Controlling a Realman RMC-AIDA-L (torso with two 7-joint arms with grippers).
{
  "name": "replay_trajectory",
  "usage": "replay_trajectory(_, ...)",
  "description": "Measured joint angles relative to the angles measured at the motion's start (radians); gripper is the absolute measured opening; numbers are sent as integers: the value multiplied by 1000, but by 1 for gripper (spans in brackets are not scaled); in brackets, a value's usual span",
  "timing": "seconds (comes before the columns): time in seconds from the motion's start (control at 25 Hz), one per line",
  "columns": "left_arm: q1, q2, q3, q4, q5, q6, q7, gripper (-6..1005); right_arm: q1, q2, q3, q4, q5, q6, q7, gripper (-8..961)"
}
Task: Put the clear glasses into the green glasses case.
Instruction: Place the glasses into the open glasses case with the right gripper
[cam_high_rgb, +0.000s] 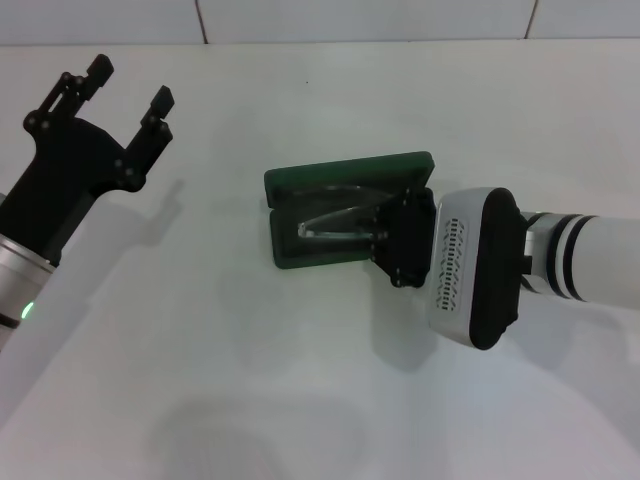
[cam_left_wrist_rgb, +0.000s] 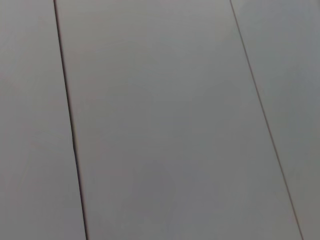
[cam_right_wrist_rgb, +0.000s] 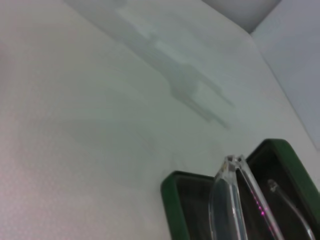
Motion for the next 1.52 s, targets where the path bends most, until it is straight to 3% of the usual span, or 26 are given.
replay_trajectory(0.24, -2, 1, 0, 0, 0, -1, 0, 655, 4, 0, -51, 16, 0, 82, 0, 179)
replay_trajectory(1.0, -9, -3, 0, 4, 0, -1, 0, 655, 3, 0, -86, 35, -31, 135, 4, 183)
replay_trajectory(1.24, -12, -3, 0, 4, -1, -1, 0, 656, -12, -3, -20, -7, -26, -9, 10, 310)
replay_trajectory(1.52, -17, -2, 0, 4, -2, -11, 1, 656, -52, -4, 107, -53, -14, -166, 13, 336)
